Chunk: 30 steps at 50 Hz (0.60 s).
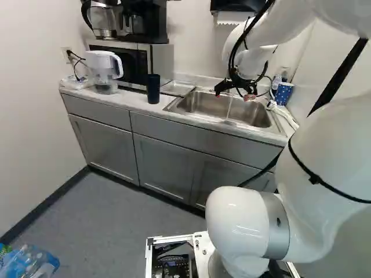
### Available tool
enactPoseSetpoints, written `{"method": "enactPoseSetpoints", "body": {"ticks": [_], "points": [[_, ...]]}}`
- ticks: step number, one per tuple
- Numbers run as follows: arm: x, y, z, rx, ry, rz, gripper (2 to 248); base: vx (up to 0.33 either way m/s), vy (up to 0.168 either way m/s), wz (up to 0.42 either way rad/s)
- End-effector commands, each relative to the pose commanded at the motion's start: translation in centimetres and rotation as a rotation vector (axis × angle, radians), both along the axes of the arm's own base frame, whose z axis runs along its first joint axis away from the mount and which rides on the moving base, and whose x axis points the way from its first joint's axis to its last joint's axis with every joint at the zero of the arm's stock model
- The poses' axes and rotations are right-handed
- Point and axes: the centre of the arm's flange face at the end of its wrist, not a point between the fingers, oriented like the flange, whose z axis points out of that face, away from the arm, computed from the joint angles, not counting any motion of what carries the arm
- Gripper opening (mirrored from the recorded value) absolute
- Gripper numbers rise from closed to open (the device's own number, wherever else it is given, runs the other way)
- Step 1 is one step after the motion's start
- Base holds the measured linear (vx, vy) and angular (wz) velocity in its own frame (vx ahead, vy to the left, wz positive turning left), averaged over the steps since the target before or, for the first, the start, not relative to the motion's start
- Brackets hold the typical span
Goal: Rinse the cup and place it in the tray
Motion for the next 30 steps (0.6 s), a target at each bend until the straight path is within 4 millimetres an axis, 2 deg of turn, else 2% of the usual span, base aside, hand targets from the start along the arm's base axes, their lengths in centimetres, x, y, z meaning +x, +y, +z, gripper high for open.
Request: {"method": "enactPoseSetpoints", "body": {"ticks": [30], "points": [[0.7, 4.8, 0.0, 0.0, -0.001, 0.109, 247, 0.0, 0.0, 0.0]]}}
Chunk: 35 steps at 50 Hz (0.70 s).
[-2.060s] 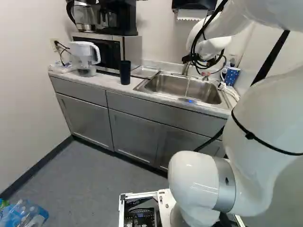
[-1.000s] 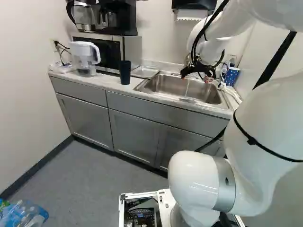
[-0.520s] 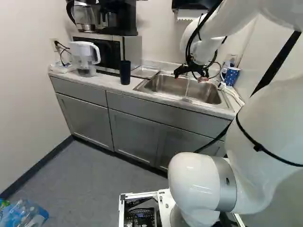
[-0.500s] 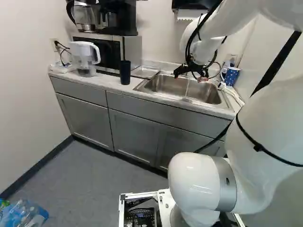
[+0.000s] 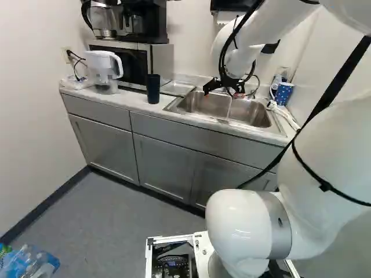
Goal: Rinse the cup and place it in the tray
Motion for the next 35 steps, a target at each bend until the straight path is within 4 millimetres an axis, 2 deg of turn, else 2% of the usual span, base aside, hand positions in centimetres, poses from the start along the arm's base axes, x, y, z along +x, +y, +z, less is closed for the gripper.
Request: {"method": "enactPoseSetpoints", "body": {"ticks": [35], "points": [[1.6, 5.6, 0.1, 0.0, 0.002, 0.128, 247, 0.0, 0.0, 0.0]]}}
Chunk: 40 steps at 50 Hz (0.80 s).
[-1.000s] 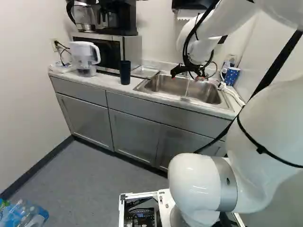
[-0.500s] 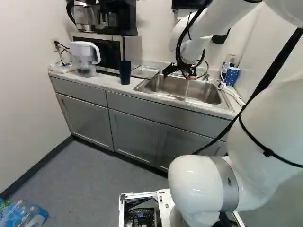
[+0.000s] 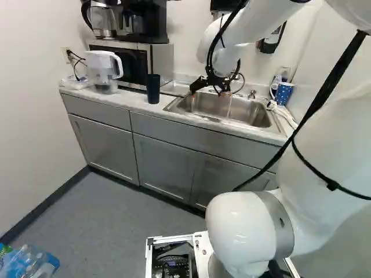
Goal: Rinse the cup and place it in the tray
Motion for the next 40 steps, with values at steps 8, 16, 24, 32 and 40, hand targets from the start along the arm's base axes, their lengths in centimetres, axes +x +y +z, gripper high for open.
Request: {"method": "enactPoseSetpoints", "body": {"ticks": [8, 16, 24, 32, 40], "points": [[0.3, 1.3, 0.0, 0.0, 0.0, 0.028, 247, 0.0, 0.0, 0.0], [0.7, 2.6, 0.0, 0.0, 0.001, 0.057, 247, 0.0, 0.0, 0.0], [0.9, 3.9, 0.0, 0.0, 0.001, 0.085, 247, 0.0, 0.0, 0.0], [0.9, 5.2, 0.0, 0.0, 0.001, 0.112, 247, 0.0, 0.0, 0.0], [1.0, 6.5, 0.1, 0.0, 0.001, 0.14, 247, 0.0, 0.0, 0.0]]}}
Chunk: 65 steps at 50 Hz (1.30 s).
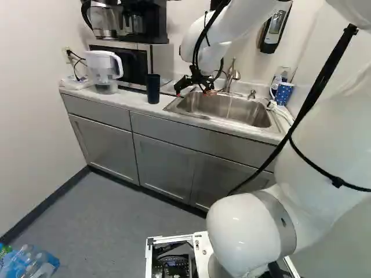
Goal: Rinse the cup and place it in the tray
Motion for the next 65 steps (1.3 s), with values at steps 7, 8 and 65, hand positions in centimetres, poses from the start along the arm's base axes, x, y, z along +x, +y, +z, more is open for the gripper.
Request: {"method": "enactPoseSetpoints", "body": {"ticks": [7, 8, 65], "points": [[0.0, 1.1, 0.0, 0.0, 0.0, 0.024, 247, 0.0, 0.0, 0.0], [0.0, 1.3, 0.0, 0.0, 0.0, 0.028, 247, 0.0, 0.0, 0.0], [1.4, 11.0, 0.0, 0.024, -0.104, 0.216, 247, 0.0, 0.0, 0.0]]}}
